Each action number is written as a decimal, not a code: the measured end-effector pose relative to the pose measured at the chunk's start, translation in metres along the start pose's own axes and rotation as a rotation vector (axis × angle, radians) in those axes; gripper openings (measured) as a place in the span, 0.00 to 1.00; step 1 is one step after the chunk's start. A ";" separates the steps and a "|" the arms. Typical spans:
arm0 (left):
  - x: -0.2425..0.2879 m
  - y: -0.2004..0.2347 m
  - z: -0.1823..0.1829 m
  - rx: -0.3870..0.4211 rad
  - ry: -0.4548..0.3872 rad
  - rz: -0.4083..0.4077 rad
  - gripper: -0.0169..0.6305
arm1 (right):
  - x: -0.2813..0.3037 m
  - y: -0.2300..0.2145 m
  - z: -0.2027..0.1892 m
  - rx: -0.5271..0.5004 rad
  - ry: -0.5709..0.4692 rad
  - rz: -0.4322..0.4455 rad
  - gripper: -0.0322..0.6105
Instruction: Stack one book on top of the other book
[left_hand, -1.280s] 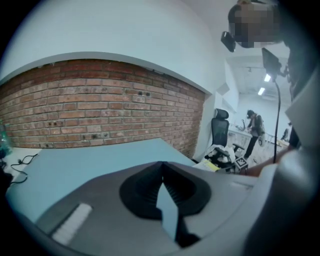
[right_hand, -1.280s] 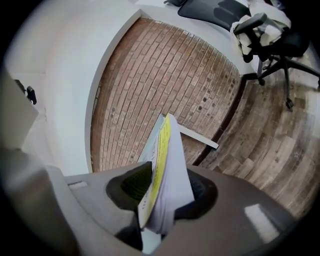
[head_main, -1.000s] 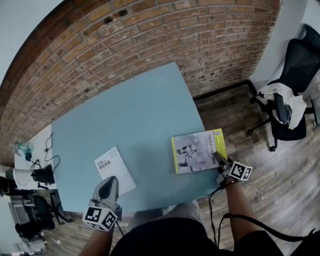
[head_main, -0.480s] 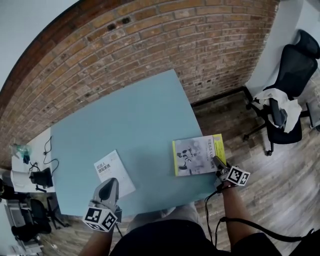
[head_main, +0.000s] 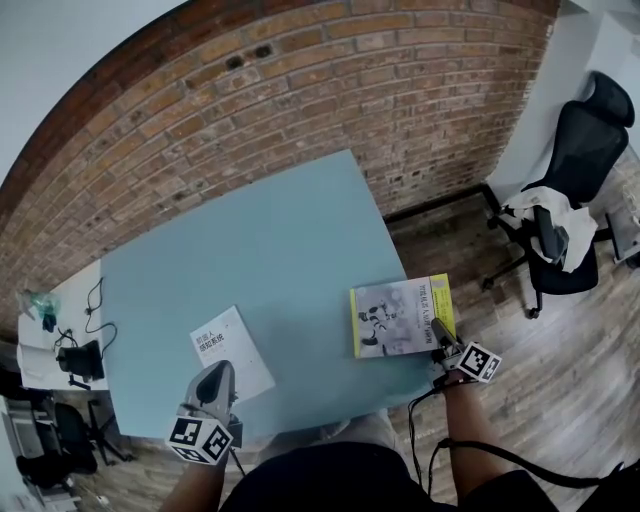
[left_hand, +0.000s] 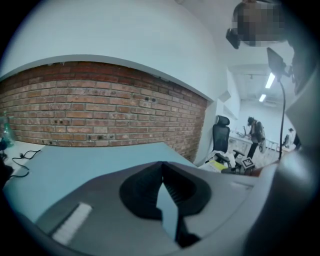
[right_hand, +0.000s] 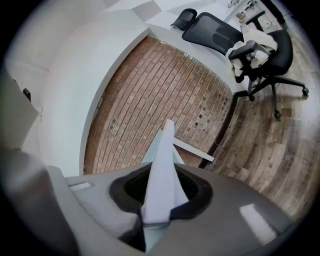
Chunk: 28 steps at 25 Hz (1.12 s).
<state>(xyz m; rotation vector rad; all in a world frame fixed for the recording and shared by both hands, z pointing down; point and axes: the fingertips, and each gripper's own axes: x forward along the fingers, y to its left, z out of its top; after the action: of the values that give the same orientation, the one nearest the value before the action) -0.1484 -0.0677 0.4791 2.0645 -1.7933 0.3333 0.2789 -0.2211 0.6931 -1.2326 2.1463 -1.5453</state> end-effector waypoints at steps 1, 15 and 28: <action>0.000 0.001 0.000 -0.001 -0.002 -0.001 0.03 | -0.001 0.001 0.000 0.005 -0.006 -0.004 0.18; -0.006 0.008 0.002 -0.010 -0.042 -0.034 0.03 | -0.006 0.043 0.010 0.030 -0.102 0.078 0.16; -0.026 0.026 0.001 -0.029 -0.082 -0.033 0.03 | -0.011 0.078 0.012 0.054 -0.169 0.082 0.16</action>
<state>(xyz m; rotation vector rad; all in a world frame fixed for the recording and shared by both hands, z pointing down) -0.1782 -0.0473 0.4706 2.1137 -1.7977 0.2152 0.2543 -0.2135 0.6175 -1.1960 2.0101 -1.4030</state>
